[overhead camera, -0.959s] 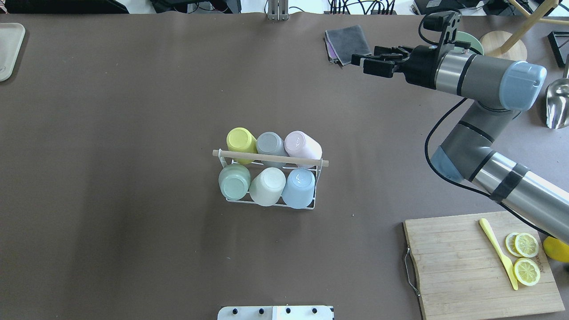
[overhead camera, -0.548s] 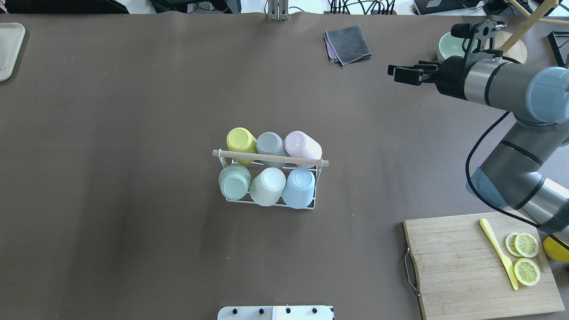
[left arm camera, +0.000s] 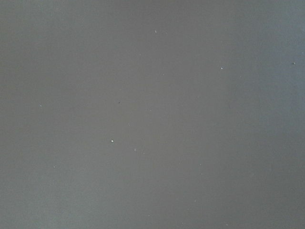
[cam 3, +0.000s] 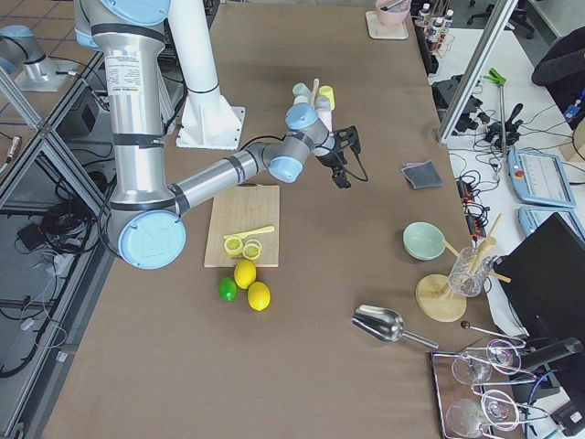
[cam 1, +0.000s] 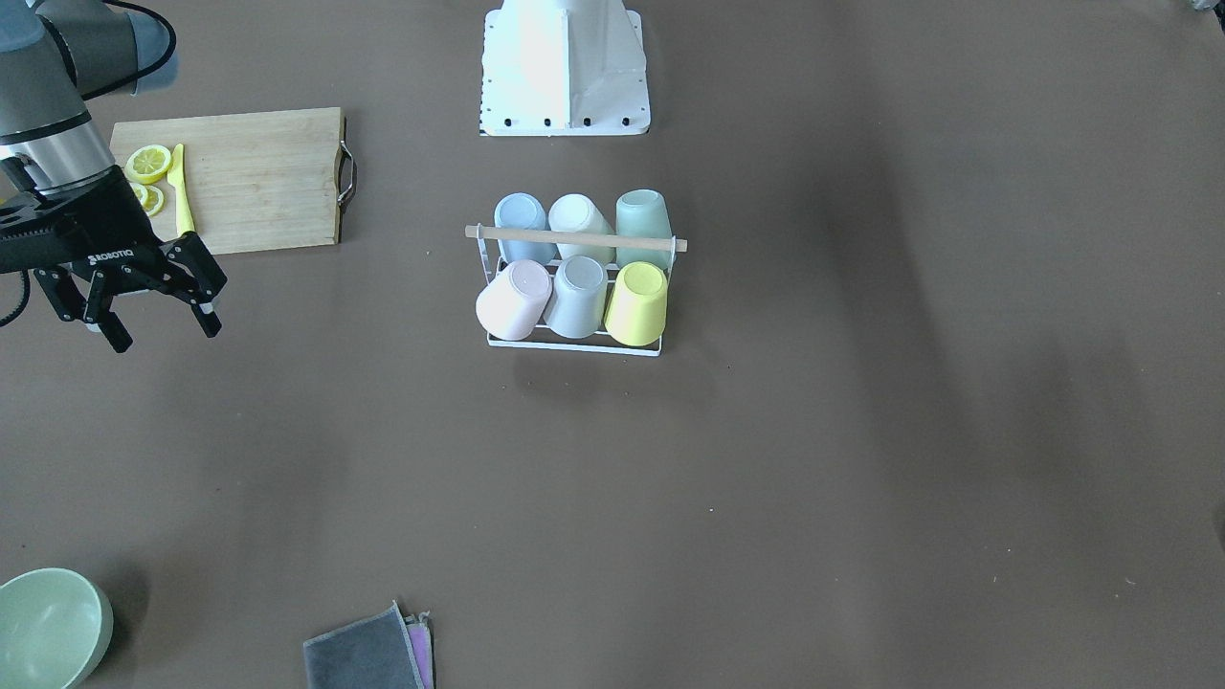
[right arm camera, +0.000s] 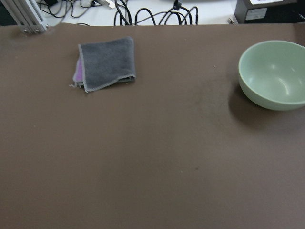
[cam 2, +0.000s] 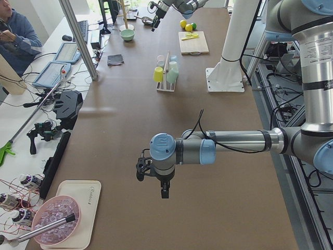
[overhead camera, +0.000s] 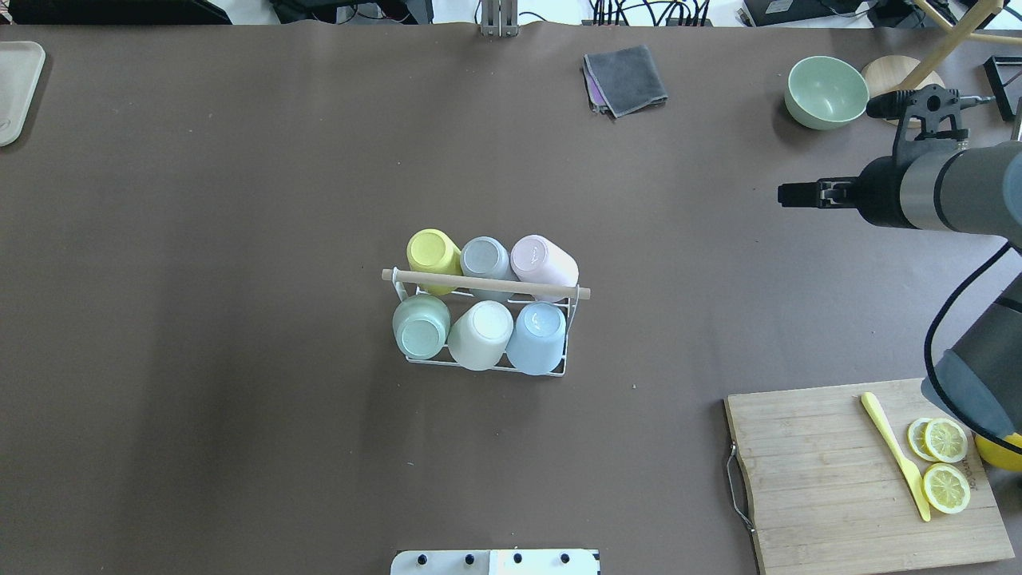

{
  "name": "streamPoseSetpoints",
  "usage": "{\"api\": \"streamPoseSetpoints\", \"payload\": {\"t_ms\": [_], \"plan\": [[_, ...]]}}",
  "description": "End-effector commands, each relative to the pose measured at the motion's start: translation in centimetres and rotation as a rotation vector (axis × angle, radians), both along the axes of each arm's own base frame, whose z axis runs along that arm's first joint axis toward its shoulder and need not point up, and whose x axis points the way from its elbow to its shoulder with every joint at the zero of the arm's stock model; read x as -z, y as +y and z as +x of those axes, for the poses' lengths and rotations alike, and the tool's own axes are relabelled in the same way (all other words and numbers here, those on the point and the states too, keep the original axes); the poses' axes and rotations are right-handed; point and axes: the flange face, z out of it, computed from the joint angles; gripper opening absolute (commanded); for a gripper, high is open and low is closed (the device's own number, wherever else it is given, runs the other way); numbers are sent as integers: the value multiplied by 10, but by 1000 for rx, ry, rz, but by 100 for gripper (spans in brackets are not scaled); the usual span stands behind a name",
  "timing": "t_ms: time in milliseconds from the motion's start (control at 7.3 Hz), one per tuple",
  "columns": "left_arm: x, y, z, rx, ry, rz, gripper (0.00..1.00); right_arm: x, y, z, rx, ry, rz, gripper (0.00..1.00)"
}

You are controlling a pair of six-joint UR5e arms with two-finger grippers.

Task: Place cup on cup holder

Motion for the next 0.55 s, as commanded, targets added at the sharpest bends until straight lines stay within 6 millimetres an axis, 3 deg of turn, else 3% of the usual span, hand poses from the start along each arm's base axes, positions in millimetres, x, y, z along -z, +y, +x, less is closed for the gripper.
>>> {"api": "streamPoseSetpoints", "payload": {"t_ms": [0,137,411], "plan": [[0,0,0,0,0,0,98,-27,-1,58,93,48,-260,100],[0,0,0,0,0,0,98,-39,-7,98,157,69,-276,100],[-1,1,0,0,0,-2,98,-76,4,131,216,121,-295,100]]}}
